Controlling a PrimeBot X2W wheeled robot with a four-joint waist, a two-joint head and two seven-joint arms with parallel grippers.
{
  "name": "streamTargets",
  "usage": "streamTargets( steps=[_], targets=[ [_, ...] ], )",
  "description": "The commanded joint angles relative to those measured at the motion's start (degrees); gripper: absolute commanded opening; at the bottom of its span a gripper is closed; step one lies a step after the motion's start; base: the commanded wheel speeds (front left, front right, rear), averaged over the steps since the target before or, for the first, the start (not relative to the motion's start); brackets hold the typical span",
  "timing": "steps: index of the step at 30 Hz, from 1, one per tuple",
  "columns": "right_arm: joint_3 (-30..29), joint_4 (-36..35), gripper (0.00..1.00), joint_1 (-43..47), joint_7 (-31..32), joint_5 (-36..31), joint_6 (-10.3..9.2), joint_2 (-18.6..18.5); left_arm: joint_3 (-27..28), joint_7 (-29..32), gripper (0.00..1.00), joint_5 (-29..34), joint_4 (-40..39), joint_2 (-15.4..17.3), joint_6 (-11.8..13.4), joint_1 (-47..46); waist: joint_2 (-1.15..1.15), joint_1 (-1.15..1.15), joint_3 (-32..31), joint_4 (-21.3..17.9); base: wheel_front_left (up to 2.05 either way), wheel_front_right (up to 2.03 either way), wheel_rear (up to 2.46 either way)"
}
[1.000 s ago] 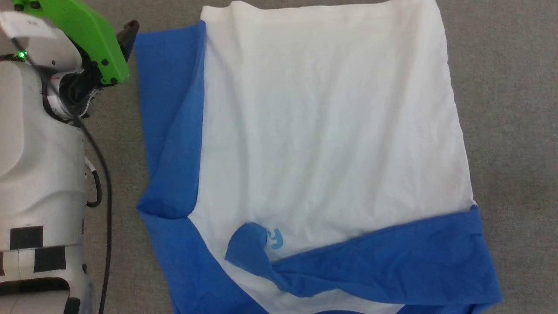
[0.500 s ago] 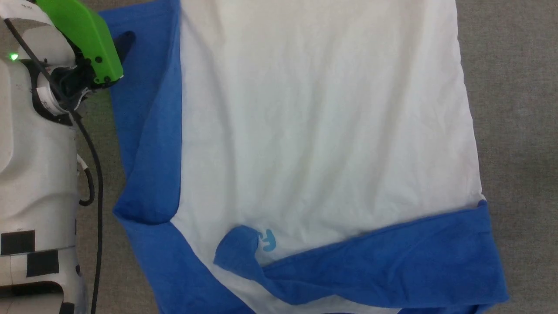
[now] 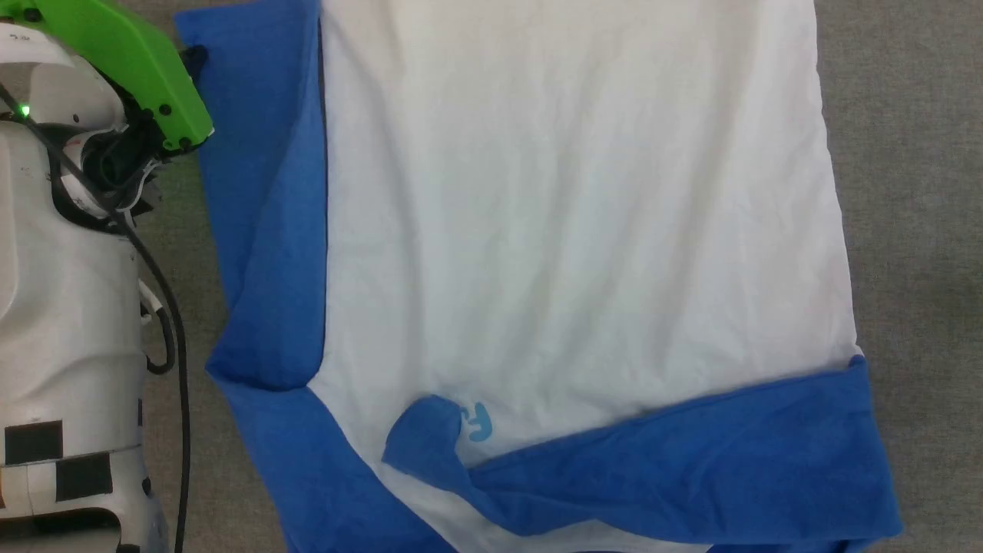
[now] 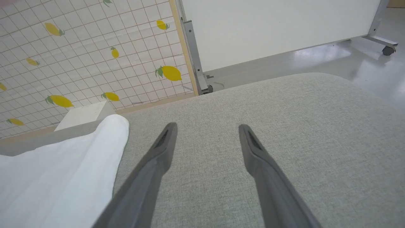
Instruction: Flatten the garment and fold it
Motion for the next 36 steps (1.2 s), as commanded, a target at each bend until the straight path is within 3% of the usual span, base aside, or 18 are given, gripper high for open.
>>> streamTargets(
  steps=[1,11,19,20,27,31,36],
  targets=[
    [0.2,0.3,1.0,-1.0,0.1,-0.2,-0.08,-0.1,0.6,-1.3,0.0,-0.9,0.2,-0.3,-0.2,0.6,0.0,0.0,-0.8,0.4,0.0,0.0,0.0],
    [0.9,2.8,1.0,0.3,-0.4,-0.9,-0.08,0.1,6.9,-8.1,0.0,-5.4,-0.4,0.1,-1.2,6.0,0.0,0.0,-9.1,3.2,0.0,0.0,0.0],
    [1.4,4.0,1.0,3.4,0.2,-1.8,-0.08,0.8,11.6,-12.8,0.0,-5.6,0.3,3.9,-1.7,13.8,0.0,0.0,-17.0,6.6,0.0,0.0,0.0],
    [1.3,4.0,1.0,4.5,0.7,-2.2,-0.08,1.1,13.1,-14.8,0.0,-5.2,0.2,5.6,-1.9,16.0,0.0,0.0,-19.6,7.9,0.0,0.0,0.0],
    [1.5,3.9,1.0,6.5,1.7,-2.7,-0.08,1.7,14.7,-15.1,0.0,-5.7,-0.1,7.3,-2.3,19.0,0.0,0.0,-23.9,9.5,0.0,0.0,0.0],
    [2.5,4.4,1.0,7.5,1.6,-2.7,-0.08,2.3,15.6,-15.8,0.0,-7.1,-1.9,7.2,-3.6,21.2,0.0,0.0,-26.0,9.2,0.0,0.0,0.0],
    [2.8,5.0,1.0,8.4,1.1,-2.6,-0.08,2.9,14.9,-16.0,0.0,-10.3,-8.2,4.3,-6.2,24.3,0.0,0.0,-27.9,8.7,0.0,0.0,0.0]
  ],
)
